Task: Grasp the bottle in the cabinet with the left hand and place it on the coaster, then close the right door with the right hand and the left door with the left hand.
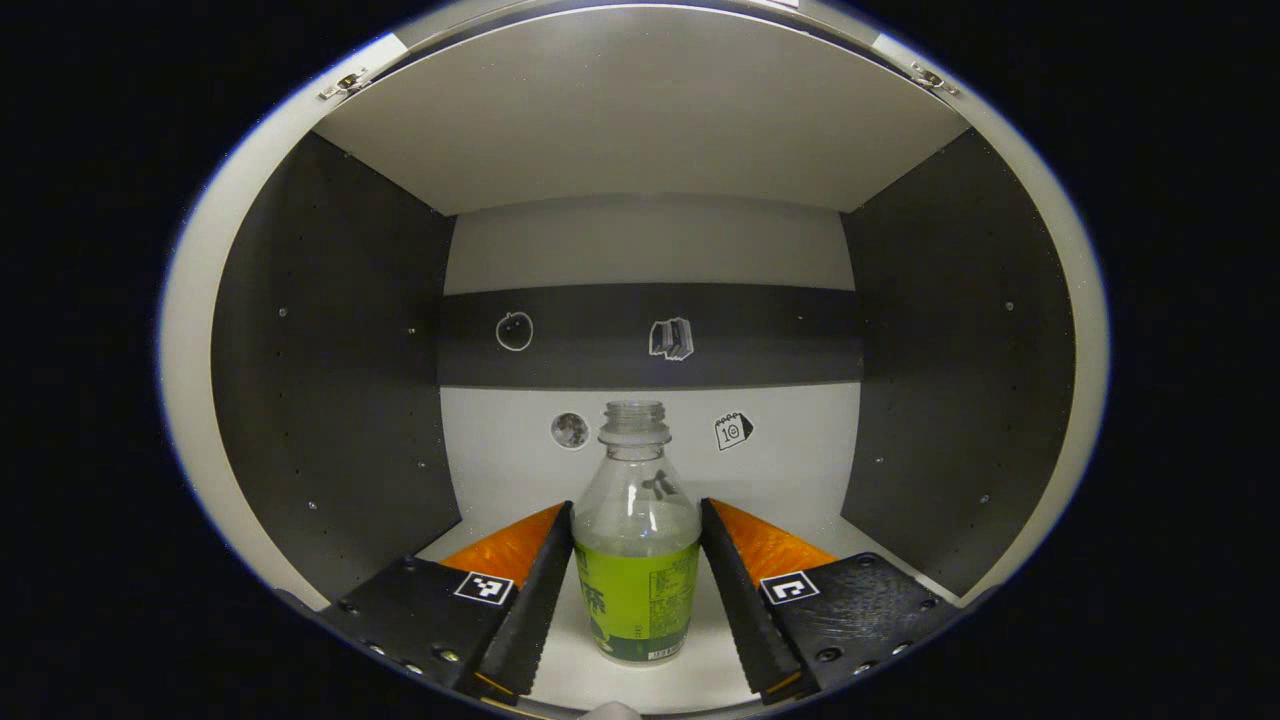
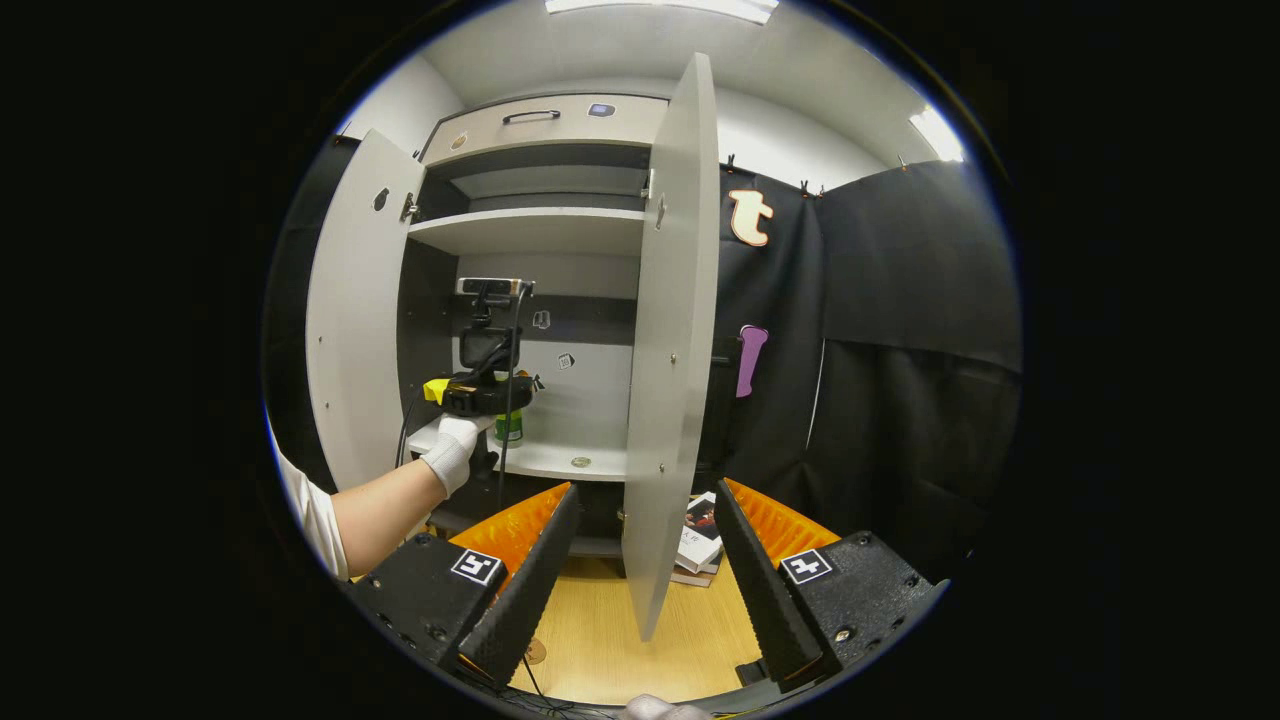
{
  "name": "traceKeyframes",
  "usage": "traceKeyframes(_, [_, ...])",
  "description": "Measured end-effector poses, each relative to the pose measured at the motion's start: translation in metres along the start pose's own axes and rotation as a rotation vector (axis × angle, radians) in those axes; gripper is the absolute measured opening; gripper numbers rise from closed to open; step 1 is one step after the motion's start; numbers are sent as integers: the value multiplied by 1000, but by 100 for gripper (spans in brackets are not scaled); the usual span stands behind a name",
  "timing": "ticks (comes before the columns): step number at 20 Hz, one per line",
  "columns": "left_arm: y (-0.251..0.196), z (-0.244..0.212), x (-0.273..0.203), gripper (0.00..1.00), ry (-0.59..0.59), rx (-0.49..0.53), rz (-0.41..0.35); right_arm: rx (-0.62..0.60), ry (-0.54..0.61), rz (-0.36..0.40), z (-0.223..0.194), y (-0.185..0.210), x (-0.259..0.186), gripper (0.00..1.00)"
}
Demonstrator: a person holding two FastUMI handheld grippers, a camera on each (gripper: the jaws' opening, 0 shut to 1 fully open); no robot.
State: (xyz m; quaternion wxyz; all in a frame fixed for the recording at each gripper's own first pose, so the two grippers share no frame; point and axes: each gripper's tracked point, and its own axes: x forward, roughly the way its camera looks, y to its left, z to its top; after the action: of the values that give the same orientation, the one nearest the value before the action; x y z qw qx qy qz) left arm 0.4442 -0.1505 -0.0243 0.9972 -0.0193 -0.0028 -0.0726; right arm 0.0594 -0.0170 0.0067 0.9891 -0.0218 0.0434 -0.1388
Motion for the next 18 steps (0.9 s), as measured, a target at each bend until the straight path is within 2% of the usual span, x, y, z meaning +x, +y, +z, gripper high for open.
traceKeyframes(3, [3, 24, -35, 73, -70, 21, -21, 3, 2, 9, -4, 0, -2, 84])
traceKeyframes(4, [2, 30, -50, 70, -90, 19, -32, 4, 5, 11, -7, -2, -2, 84])
traceKeyframes(5, [1, 33, -63, 73, -109, 13, -46, 7, 9, 17, -10, -2, -3, 84])
traceKeyframes(9, [-3, 29, -134, 73, -136, 11, -91, 23, 23, 44, -22, -7, -7, 84])
traceKeyframes(13, [-1, -4, -202, 73, -116, 41, -72, 40, 43, 86, -32, -15, -14, 84])
traceKeyframes(18, [-13, -92, -263, 73, 0, -5, -119, 8, 75, 110, -48, -33, -25, 84])
